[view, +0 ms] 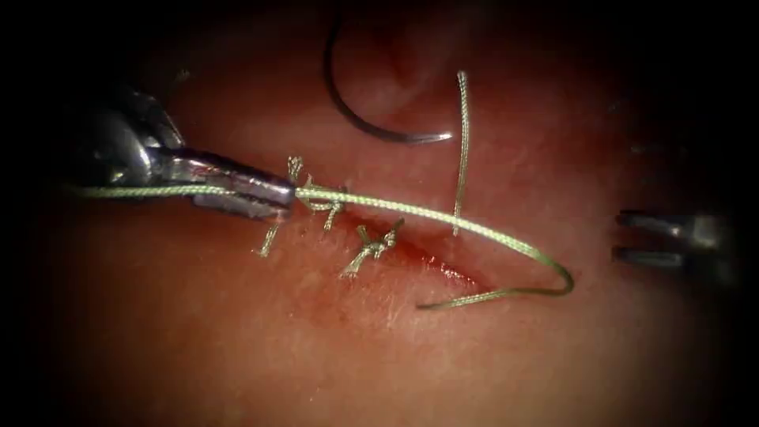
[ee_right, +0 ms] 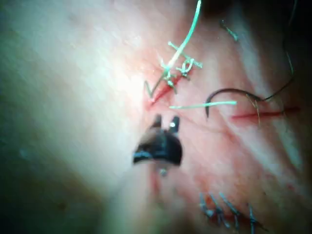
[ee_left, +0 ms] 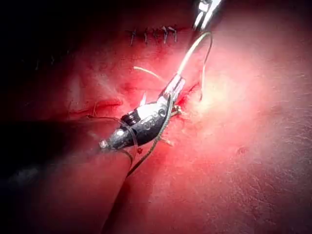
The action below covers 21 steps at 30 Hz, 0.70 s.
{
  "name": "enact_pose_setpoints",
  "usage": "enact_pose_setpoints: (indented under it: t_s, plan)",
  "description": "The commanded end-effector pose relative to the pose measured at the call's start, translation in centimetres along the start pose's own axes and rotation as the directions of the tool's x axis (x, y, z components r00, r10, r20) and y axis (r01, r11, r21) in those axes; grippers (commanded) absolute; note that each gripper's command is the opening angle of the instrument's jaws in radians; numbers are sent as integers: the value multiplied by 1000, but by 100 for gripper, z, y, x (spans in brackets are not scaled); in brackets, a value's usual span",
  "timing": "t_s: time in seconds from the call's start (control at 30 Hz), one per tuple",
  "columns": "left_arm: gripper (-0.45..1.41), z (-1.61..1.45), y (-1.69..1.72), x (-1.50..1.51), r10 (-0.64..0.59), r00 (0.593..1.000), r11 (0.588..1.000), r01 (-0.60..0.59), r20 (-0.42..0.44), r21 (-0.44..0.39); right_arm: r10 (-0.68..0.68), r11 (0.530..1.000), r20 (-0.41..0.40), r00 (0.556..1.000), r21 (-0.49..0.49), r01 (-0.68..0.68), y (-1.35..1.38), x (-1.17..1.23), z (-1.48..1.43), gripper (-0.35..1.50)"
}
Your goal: Wound Closure
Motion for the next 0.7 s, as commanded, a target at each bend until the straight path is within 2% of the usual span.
enact_pose_setpoints:
  t_s: [0.03,0.2,0.27,0.3,0.37,0.5,0.63,0.7]
  plan:
    - [-45,5,-3,-9,10,1000,1000,-10,1,2,3,1000,-23,1000,17,-2,8,1,28,-35]
    - [-45,10,-6,-18,5,1000,1000,-6,24,16,8,999,-68,998,54,-4,5,13,63,-35]
    - [-45,15,-9,-29,-5,998,999,3,55,40,5,997,-92,996,72,2,-3,21,85,-35]
    - [-45,19,-12,-38,-9,997,997,3,81,79,-3,996,-109,994,85,12,-10,26,98,-35]
    - [-45,24,-14,-52,-13,993,994,1,117,109,-18,995,-124,992,91,29,-17,30,110,-35]
    - [-45,32,-14,-68,-16,988,991,-5,153,132,-17,996,-147,989,80,29,-20,36,115,-35]
    - [-45,48,-5,-94,-22,979,987,-11,202,161,33,998,-234,972,59,-19,-24,48,123,-35]
    - [-45,63,10,-112,-29,977,986,-7,213,166,63,997,-297,953,65,-45,-25,56,124,-35]
